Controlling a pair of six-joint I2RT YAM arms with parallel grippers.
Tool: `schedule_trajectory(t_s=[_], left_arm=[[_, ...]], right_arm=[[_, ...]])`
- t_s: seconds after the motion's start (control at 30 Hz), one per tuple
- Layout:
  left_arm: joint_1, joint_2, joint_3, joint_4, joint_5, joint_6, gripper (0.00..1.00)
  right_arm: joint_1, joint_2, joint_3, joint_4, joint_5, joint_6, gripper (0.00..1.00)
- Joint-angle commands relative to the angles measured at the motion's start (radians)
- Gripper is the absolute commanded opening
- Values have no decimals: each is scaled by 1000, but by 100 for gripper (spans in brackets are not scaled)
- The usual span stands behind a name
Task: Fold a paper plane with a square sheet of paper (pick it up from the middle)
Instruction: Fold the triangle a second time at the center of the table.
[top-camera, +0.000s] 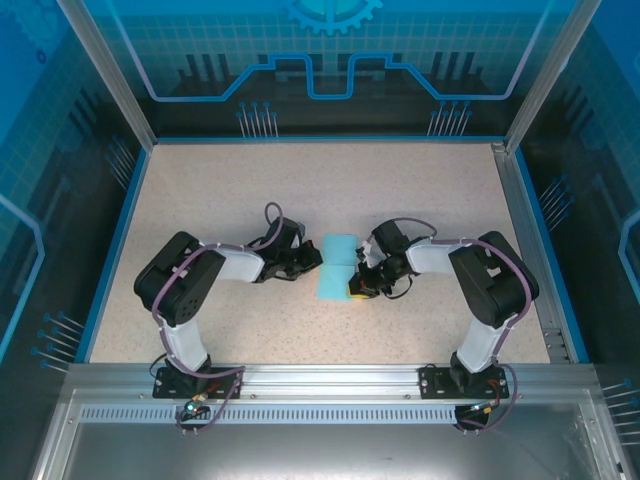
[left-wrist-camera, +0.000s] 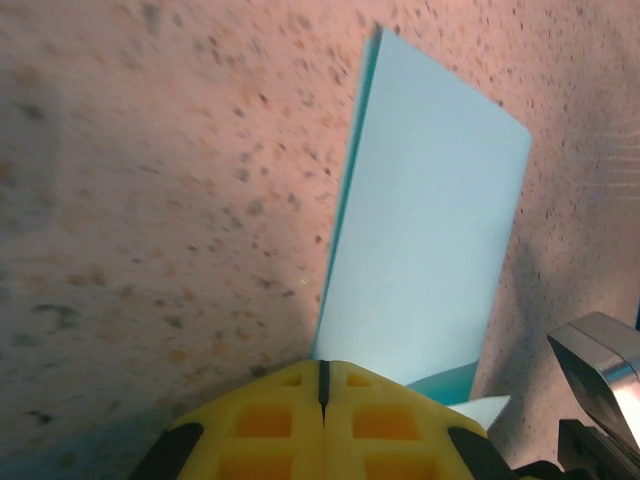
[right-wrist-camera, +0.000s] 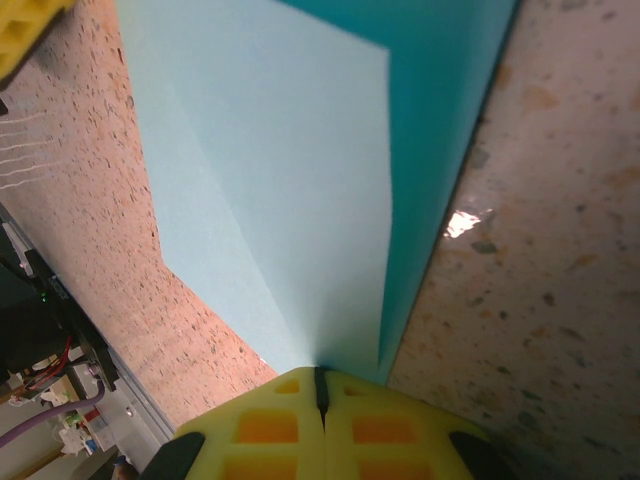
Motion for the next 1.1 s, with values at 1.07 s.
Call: schedule_trajectory(t_s=[1.07], left_arm=[[-102,34,22,-112,9,-13,1]], right_arm=[[-8,-65,-18,-89,93,25,4]])
